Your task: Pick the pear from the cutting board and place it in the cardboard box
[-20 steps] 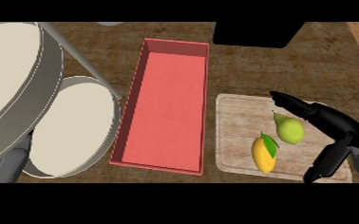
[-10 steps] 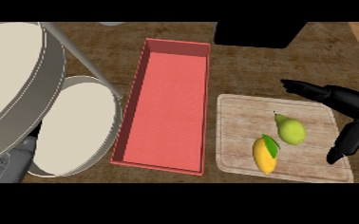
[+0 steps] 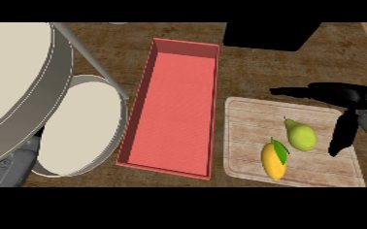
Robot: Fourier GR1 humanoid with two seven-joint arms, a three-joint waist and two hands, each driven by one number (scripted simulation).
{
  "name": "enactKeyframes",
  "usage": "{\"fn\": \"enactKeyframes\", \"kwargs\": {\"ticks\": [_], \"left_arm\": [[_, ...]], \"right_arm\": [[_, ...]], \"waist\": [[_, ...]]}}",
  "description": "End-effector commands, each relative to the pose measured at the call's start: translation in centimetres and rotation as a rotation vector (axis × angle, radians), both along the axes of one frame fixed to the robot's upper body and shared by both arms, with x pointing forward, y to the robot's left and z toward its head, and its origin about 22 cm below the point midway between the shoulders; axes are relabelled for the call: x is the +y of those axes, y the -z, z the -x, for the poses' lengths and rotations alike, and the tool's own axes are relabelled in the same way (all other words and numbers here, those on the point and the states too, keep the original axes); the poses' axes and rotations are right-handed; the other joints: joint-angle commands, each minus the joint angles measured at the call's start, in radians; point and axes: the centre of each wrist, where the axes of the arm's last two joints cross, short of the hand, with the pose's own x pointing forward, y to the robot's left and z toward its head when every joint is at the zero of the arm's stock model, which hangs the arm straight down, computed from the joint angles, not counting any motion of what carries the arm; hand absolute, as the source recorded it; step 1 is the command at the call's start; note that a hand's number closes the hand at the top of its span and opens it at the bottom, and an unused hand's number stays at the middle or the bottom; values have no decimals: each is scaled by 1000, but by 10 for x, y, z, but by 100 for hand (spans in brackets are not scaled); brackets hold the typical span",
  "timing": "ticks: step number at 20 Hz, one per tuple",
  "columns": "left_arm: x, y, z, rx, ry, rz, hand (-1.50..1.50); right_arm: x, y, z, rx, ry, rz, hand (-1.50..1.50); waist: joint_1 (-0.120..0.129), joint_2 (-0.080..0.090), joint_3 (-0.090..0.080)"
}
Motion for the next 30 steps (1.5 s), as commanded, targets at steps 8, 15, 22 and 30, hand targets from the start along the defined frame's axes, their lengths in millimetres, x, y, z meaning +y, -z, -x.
{"fn": "enactKeyframes", "kwargs": {"ticks": [8, 15, 22, 30], "left_arm": [[5, 0, -1, 17, -30, 10, 0], [9, 6, 5, 3, -57, -3, 0], [23, 13, 14, 12, -71, -12, 0], [17, 17, 14, 34, -78, -8, 0]], "right_arm": [[19, 18, -21, 149, -298, 174, -150], [37, 59, -28, 115, -359, 173, -150], [38, 59, -41, 139, -373, 152, -150], [50, 52, -46, 166, -436, 51, -150]], "waist": [[-34, -8, -3], [-51, -13, -3], [-49, -10, -4], [-74, -19, -6]]}}
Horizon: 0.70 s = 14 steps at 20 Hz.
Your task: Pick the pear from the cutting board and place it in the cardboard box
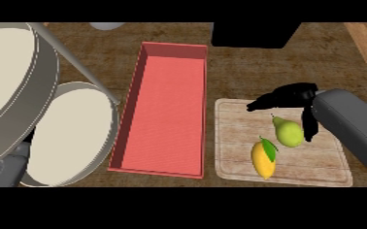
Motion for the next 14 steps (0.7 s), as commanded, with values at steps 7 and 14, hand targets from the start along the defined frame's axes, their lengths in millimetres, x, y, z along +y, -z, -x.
{"fn": "enactKeyframes", "kwargs": {"ticks": [7, 14], "left_arm": [[0, 2, 5, 3, -9, 21, 0], [3, 0, 16, 27, -11, 7, 0]], "right_arm": [[0, -4, -4, 217, -84, -26, -150], [24, 13, 3, 202, -108, 89, -150]], "waist": [[-15, -4, 0], [-28, -13, -1]]}}
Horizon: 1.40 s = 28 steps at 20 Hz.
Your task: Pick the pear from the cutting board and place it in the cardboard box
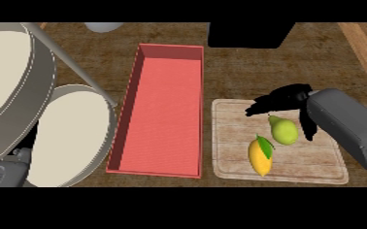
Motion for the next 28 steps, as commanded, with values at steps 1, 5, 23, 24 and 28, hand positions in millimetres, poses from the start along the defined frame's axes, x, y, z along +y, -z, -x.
{"fn": "enactKeyframes", "kwargs": {"ticks": [1, 5, 23, 24, 28], "left_arm": [[4, -8, 8, -2, -14, -13, 0], [17, -15, -4, 5, -6, -12, 0], [0, 1, -1, -4, 4, -13, 0], [1, 4, -1, 5, -17, -6, 0], [2, 2, 3, -11, -4, -7, 0]], "right_arm": [[-5, 21, 9, 196, -6, 20, -150], [7, 44, 17, 117, 0, -43, 150], [23, -50, -51, -710, 254, -413, 150], [18, -46, -50, -769, 272, -409, 150], [6, -78, -61, -851, 307, -534, 150]], "waist": [[4, 2, 3], [-8, 5, 3], [1, 8, 5], [1, 10, 5], [7, 7, 4]]}}
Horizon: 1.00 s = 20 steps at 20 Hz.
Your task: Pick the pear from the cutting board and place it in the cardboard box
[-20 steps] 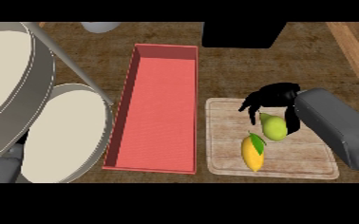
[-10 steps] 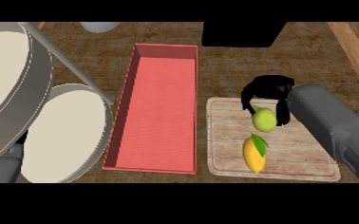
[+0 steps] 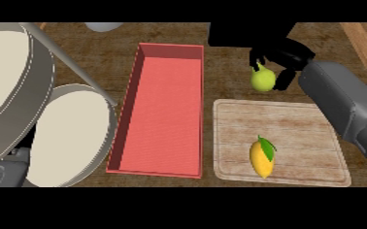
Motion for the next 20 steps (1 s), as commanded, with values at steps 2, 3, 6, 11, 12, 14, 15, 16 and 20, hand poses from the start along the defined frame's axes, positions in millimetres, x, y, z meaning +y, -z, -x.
{"fn": "enactKeyframes", "kwargs": {"ticks": [2, 3, 6, 11, 12, 14, 15, 16, 20], "left_arm": [[6, -8, 0, 0, 7, -1, 0], [1, 0, 11, 23, -18, 25, 0], [5, -3, 5, 9, -18, 7, 0], [15, 2, 11, 11, -38, -12, 0], [10, 15, 9, 7, -26, 10, 0], [17, 18, 7, 35, -41, 8, 0], [7, 13, 18, 17, -43, 8, 0], [11, -11, 3, 24, -34, 8, 0], [22, -4, 1, 22, -46, 5, 0]], "right_arm": [[8, -37, -15, -191, 25, -201, 150], [-4, -52, -14, -240, -30, -267, 150], [16, -56, -15, -243, -139, -317, 150], [53, -91, -15, -180, -231, -356, 150], [49, -83, -20, -146, -231, -378, 150], [87, -95, -14, -84, -265, -402, 150], [95, -86, -9, -49, -269, -429, 150], [118, -80, -7, -19, -264, -472, 150], [169, -98, 4, 26, -245, -500, 150]], "waist": [[2, 0, 0], [-8, -10, 1], [-20, -9, -1], [-34, -17, -2], [-18, -7, -2], [-41, -15, -3], [-36, -20, -2], [-32, -18, -1], [-29, -12, -2]]}}
